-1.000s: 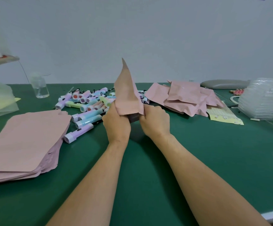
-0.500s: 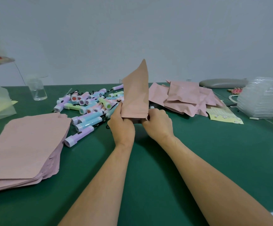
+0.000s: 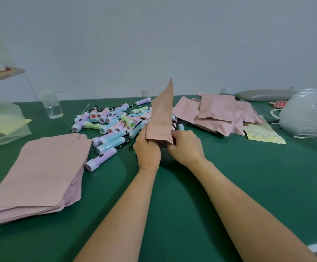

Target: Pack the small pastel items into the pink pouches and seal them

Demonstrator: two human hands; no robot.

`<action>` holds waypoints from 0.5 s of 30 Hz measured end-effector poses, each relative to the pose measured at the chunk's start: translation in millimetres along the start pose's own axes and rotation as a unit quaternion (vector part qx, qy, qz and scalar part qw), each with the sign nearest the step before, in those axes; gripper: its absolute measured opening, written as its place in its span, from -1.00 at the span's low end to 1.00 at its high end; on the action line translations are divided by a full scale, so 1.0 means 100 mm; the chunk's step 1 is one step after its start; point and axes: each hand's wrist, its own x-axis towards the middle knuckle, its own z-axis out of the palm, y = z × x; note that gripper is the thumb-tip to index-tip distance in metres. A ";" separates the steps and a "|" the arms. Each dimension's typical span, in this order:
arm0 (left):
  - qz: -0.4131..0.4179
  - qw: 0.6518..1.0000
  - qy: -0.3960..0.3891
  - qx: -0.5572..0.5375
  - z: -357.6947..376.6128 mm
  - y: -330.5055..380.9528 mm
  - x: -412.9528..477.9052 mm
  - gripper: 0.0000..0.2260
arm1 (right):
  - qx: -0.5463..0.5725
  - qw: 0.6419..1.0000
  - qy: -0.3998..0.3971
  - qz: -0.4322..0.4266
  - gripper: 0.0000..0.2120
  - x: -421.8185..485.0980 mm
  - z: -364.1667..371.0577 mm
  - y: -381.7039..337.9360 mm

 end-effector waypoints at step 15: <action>0.146 0.955 -0.017 0.257 -0.09 0.03 -0.05 -0.78 | 0.139 0.984 0.105 0.041 -0.89 0.02 -0.08 0.03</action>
